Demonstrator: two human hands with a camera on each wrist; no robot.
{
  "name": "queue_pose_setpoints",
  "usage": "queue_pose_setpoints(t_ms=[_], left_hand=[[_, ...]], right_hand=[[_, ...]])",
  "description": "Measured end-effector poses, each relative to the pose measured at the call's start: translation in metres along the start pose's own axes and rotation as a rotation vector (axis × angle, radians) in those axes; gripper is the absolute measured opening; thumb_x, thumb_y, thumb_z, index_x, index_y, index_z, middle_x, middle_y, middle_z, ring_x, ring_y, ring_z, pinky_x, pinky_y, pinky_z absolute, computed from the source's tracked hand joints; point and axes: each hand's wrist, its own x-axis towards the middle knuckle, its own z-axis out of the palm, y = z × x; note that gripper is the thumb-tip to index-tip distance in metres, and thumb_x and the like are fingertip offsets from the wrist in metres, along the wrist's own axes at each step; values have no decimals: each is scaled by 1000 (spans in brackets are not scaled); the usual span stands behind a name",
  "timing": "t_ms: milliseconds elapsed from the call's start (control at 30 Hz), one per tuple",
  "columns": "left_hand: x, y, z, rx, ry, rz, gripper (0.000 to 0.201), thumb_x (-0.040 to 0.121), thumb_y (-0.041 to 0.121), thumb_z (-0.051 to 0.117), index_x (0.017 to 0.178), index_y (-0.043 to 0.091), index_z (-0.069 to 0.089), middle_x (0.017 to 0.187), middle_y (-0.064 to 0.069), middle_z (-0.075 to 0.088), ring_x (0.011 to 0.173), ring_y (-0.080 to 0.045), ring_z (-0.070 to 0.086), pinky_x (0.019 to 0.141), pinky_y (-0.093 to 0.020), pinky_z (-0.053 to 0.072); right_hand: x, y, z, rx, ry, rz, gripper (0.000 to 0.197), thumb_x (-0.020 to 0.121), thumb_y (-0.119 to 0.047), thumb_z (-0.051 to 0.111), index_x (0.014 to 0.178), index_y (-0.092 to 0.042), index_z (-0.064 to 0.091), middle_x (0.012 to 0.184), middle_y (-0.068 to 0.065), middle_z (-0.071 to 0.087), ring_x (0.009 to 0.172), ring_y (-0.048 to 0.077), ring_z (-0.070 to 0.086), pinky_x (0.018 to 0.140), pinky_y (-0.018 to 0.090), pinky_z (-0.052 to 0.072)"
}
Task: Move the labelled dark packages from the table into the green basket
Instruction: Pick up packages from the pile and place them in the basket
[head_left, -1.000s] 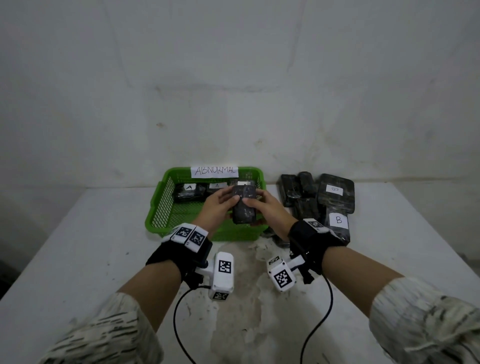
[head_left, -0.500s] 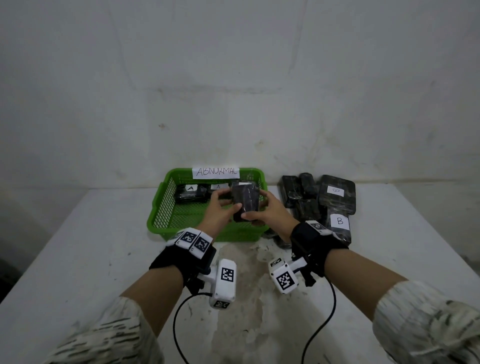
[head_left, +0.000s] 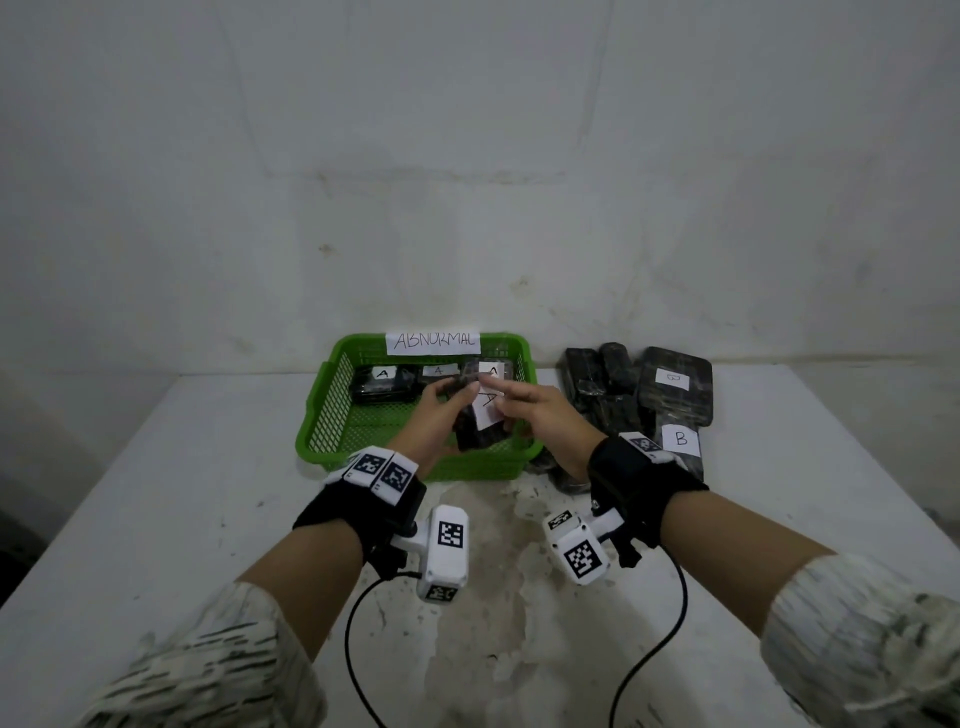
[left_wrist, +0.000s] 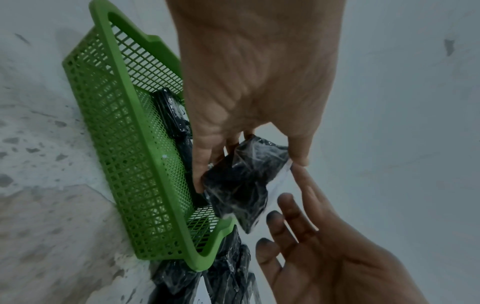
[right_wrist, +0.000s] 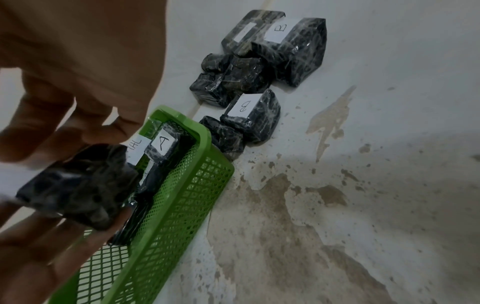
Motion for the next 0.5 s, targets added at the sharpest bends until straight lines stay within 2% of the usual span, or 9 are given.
queue_pose_setpoints(t_ms=[33,67,100,133,167,233,300,433,500], left_hand=[[-1,0,0,1,0,8,49,93,31,54,136,14,37,132,-15,51,112,-29,54,75,-41,54],[-1,0,0,-13,-5,15,46,95,31,51,136,15,38,131,-16,52,107,-27,55,71,-38,54],[-3,2,1,-24,-17,21,43,96,30,50,135,15,40,131,-15,52,103,-24,56,71,-37,53],[-3,3,1,-27,-32,25,42,96,29,49,136,16,41,132,-14,52,103,-22,56,74,-39,53],[-4,3,2,-20,-46,28,45,96,29,49,138,17,40,136,-12,50,109,-23,54,82,-44,52],[-6,5,3,26,-57,30,53,95,31,51,144,21,35,145,-6,41,129,-26,42,101,-55,40],[-7,7,5,55,-70,32,58,93,35,53,146,24,32,151,-5,35,138,-28,33,107,-60,31],[-9,10,7,118,-59,51,53,95,32,51,145,22,35,143,-3,44,133,-23,38,105,-53,37],[-8,9,7,133,-55,74,51,95,31,51,143,21,37,140,-3,48,129,-22,43,103,-52,39]], right_hand=[[3,1,0,21,33,-4,30,98,-12,51,126,-17,63,117,15,64,105,34,57,84,37,50],[5,2,0,41,87,-13,25,98,-15,53,119,-18,66,120,22,60,102,36,56,82,41,49],[7,3,1,57,142,-21,21,97,-20,55,116,-18,64,117,25,57,96,31,55,76,35,47],[7,3,1,72,174,-23,25,96,-25,56,120,-17,60,115,20,56,98,25,54,75,27,44],[8,4,2,83,177,-12,36,96,-31,56,129,-15,54,121,13,55,108,21,53,81,23,42],[10,6,3,77,129,40,55,96,-40,52,143,-13,41,141,4,47,131,19,43,95,25,35],[11,8,5,70,81,78,58,97,-45,46,146,-15,38,149,1,40,137,17,36,98,27,31],[14,8,6,96,163,37,41,98,-37,50,130,-11,53,132,2,55,122,15,49,85,24,39],[17,9,6,106,186,27,39,97,-35,54,126,-9,55,128,3,59,120,17,53,87,26,41]])
